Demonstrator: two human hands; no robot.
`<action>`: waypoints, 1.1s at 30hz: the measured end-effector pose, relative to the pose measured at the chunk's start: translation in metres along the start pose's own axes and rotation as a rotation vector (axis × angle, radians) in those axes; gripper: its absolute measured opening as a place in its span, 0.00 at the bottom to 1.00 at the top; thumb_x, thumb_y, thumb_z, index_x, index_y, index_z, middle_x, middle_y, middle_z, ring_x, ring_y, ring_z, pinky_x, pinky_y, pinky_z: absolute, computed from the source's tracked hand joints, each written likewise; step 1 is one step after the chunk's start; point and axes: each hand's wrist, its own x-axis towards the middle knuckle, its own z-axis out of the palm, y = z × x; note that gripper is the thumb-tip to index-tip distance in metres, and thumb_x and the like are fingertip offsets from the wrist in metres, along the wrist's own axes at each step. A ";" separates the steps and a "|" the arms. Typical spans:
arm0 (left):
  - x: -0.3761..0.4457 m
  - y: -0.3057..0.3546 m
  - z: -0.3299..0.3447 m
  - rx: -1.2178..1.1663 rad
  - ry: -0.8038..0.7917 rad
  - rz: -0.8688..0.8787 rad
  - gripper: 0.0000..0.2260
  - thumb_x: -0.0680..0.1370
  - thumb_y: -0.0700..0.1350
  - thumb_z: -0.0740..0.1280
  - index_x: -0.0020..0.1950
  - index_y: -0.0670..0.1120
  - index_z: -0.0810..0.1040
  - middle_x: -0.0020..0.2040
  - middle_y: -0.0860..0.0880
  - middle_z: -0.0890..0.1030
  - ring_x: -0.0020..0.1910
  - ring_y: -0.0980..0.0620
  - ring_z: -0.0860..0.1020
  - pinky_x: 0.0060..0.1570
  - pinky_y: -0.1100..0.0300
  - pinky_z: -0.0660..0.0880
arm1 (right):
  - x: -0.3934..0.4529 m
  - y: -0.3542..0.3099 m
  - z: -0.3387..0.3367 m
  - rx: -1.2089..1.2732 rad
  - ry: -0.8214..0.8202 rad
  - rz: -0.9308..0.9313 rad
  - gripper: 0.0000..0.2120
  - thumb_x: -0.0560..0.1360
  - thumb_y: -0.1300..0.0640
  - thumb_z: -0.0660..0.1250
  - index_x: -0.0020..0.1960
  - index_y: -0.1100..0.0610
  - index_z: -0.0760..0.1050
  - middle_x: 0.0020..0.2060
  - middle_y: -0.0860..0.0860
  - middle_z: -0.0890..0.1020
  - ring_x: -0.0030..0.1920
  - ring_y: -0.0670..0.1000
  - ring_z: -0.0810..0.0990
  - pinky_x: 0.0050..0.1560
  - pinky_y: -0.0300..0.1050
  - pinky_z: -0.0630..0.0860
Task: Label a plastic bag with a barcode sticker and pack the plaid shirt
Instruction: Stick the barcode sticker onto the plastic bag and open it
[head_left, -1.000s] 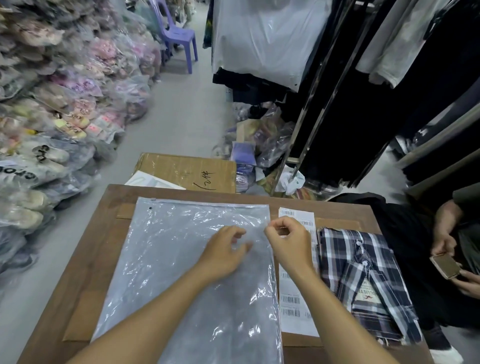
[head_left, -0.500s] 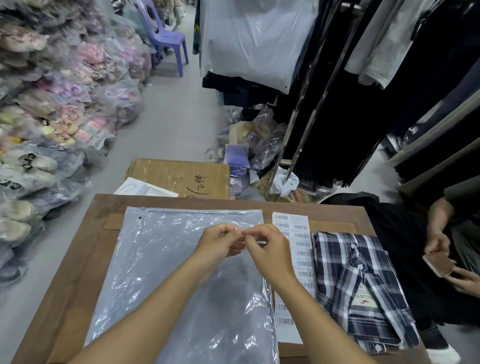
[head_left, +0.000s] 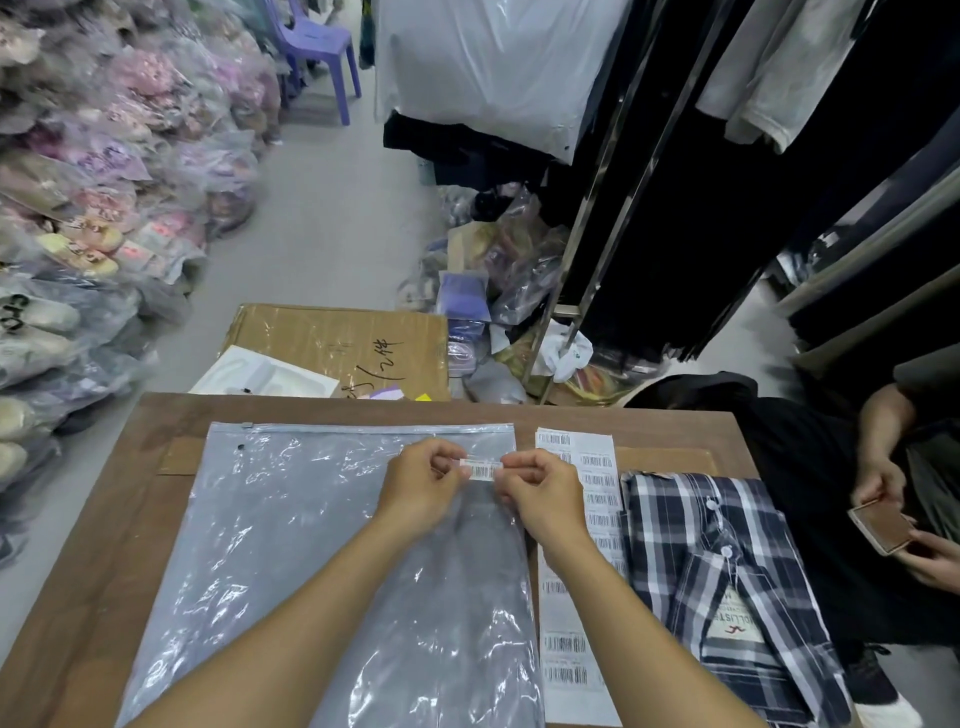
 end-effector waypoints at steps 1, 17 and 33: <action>0.002 -0.001 0.003 0.018 0.010 0.006 0.06 0.73 0.41 0.73 0.49 0.47 0.83 0.33 0.53 0.78 0.34 0.53 0.78 0.37 0.70 0.72 | 0.004 0.001 0.002 -0.023 0.010 -0.002 0.08 0.70 0.65 0.74 0.41 0.53 0.81 0.35 0.56 0.85 0.33 0.53 0.82 0.44 0.58 0.83; 0.004 -0.011 0.021 0.139 0.124 0.078 0.11 0.74 0.42 0.71 0.56 0.49 0.79 0.32 0.57 0.77 0.35 0.51 0.77 0.45 0.54 0.78 | 0.012 0.003 0.014 -0.246 0.083 -0.073 0.05 0.72 0.62 0.72 0.45 0.54 0.80 0.38 0.48 0.83 0.41 0.49 0.83 0.49 0.49 0.81; 0.000 -0.020 0.026 0.163 0.194 0.125 0.18 0.73 0.44 0.73 0.62 0.48 0.75 0.45 0.50 0.76 0.42 0.47 0.76 0.45 0.53 0.75 | 0.013 0.012 0.020 -0.373 0.135 -0.211 0.06 0.72 0.61 0.72 0.47 0.54 0.78 0.47 0.51 0.78 0.43 0.50 0.80 0.50 0.51 0.79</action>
